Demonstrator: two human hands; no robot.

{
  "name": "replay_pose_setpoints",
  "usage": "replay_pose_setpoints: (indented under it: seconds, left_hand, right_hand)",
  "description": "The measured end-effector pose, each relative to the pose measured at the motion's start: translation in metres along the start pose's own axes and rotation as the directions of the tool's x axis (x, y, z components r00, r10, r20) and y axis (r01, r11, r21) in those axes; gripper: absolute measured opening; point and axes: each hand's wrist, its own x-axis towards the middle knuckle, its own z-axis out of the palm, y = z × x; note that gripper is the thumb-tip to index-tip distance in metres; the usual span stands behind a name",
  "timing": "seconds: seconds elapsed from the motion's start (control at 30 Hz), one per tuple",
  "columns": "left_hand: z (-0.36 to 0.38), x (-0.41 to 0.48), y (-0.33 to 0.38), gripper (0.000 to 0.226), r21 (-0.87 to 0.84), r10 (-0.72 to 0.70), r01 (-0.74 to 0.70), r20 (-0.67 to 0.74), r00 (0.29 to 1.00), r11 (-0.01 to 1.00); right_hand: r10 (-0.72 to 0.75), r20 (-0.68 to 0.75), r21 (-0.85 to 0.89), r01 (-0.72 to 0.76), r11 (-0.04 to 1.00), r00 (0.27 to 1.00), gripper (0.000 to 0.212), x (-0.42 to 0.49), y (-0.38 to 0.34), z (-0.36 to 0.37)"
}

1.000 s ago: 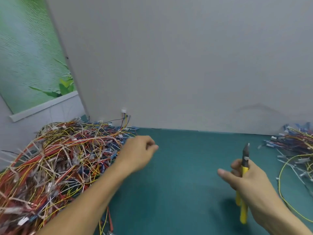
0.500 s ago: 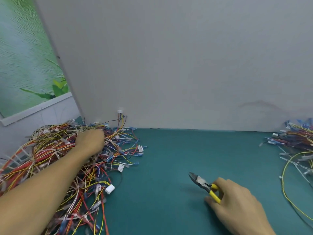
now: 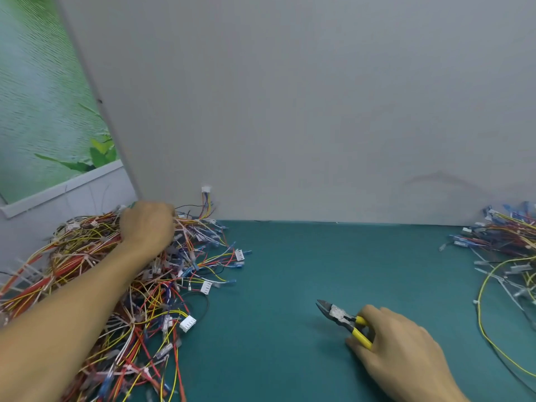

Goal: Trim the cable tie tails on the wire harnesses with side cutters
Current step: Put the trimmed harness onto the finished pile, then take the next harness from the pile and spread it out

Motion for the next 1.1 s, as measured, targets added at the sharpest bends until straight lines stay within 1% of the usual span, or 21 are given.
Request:
replay_pose_setpoints:
  seconds: [0.1,0.2,0.27,0.33,0.37,0.4,0.43,0.5,0.57,0.63,0.67,0.7,0.73,0.77,0.8,0.87,0.93,0.97,1.0,1.03,1.1]
  left_hand:
    - [-0.017,0.006,-0.002,0.017,-0.277,-0.057,0.032,-0.083,0.995,0.96]
    - [-0.035,0.01,-0.007,0.011,-0.511,-0.142,0.052,-0.139,0.98,0.858]
    - [-0.046,0.009,-0.008,0.007,-0.547,-0.076,0.068,0.008,0.997,0.835]
    - [-0.056,0.005,-0.005,0.015,-0.487,0.087,0.044,0.243,0.966,0.872]
    - [-0.061,0.004,-0.005,0.021,-0.449,0.137,0.012,0.298,0.945,0.894]
    - [-0.067,0.004,-0.004,0.026,-0.426,0.151,-0.015,0.287,0.946,0.904]
    - [-0.074,0.007,-0.004,0.027,-0.43,0.14,-0.034,0.219,0.966,0.902]
    - [-0.092,0.014,-0.013,0.026,-0.53,0.018,-0.012,0.005,1.0,0.848]
    - [-0.109,0.018,-0.021,0.026,-0.652,-0.159,-0.009,-0.198,0.967,0.758]
    - [-0.118,0.018,-0.019,0.022,-0.681,-0.227,-0.012,-0.261,0.938,0.732]
    - [-0.121,0.017,-0.012,0.02,-0.659,-0.167,-0.005,-0.197,0.966,0.752]
    - [-0.12,0.015,-0.002,0.019,-0.605,-0.052,0.0,-0.069,0.996,0.797]
    - [-0.117,0.014,0.008,0.018,-0.548,0.062,-0.011,0.074,0.995,0.836]
    - [-0.115,0.013,0.017,0.019,-0.503,0.115,-0.022,0.154,0.981,0.864]
    - [-0.119,0.013,0.022,0.021,-0.499,0.122,-0.039,0.134,0.983,0.866]
    - [-0.139,0.02,0.022,0.023,-0.548,0.059,-0.087,-0.07,0.996,0.832]
    - [-0.159,0.029,0.014,0.027,-0.54,-0.075,-0.116,-0.319,0.945,0.834]
    - [-0.165,0.032,0.013,0.029,-0.54,-0.126,-0.111,-0.383,0.915,0.834]
    - [-0.167,0.034,0.014,0.029,-0.549,-0.144,-0.092,-0.371,0.918,0.831]
    - [-0.166,0.033,0.019,0.027,-0.591,-0.126,-0.076,-0.294,0.947,0.803]
    - [-0.16,0.031,0.029,0.023,-0.778,-0.059,-0.012,-0.063,0.996,0.628]
  right_hand:
    - [-0.002,-0.003,-0.007,0.002,1.0,1.0,0.029,0.0,0.001,0.001]
    - [-0.003,-0.006,-0.005,0.003,1.0,1.0,0.029,0.0,0.001,0.002]
    - [-0.006,-0.001,0.005,0.006,1.0,1.0,0.029,0.0,0.001,0.001]
    - [-0.013,0.001,0.013,0.013,1.0,1.0,0.029,0.0,0.001,0.001]
    - [-0.017,0.0,0.013,0.017,1.0,1.0,0.028,0.0,0.0,0.0]
    - [-0.02,-0.001,0.011,0.02,1.0,1.0,0.028,-0.001,0.0,0.0]
    - [-0.021,-0.001,0.01,0.021,1.0,1.0,0.028,-0.001,0.001,0.0]
    - [-0.018,0.003,0.018,0.018,1.0,1.0,0.029,0.0,0.001,0.0]
    - [-0.015,0.005,0.029,0.015,0.999,1.0,0.029,0.001,0.001,0.0]
    - [-0.015,0.004,0.033,0.015,0.999,1.0,0.029,0.001,0.001,0.0]
    - [-0.018,0.003,0.034,0.018,0.999,1.0,0.029,0.001,0.001,0.0]
    - [-0.021,0.001,0.039,0.021,0.999,1.0,0.028,0.0,0.001,0.0]
    - [-0.023,-0.002,0.045,0.023,0.999,1.0,0.027,0.0,0.001,0.0]
    - [-0.024,-0.006,0.05,0.024,0.998,1.0,0.026,0.0,0.001,0.0]
    - [-0.027,-0.008,0.052,0.027,0.998,1.0,0.025,0.0,0.001,0.0]
    - [-0.032,-0.009,0.053,0.032,0.998,0.999,0.024,0.0,0.0,0.0]
    - [-0.024,-0.015,0.052,0.025,0.998,1.0,0.023,0.001,0.0,0.0]
    - [-0.019,-0.012,0.047,0.02,0.999,1.0,0.023,0.001,0.001,-0.001]
    - [-0.015,-0.006,0.042,0.015,0.999,1.0,0.023,0.001,0.001,-0.002]
    - [-0.012,0.002,0.041,0.012,0.999,1.0,0.024,0.001,0.0,-0.003]
    - [-0.013,0.016,0.05,0.012,0.999,1.0,0.024,0.0,-0.002,-0.005]
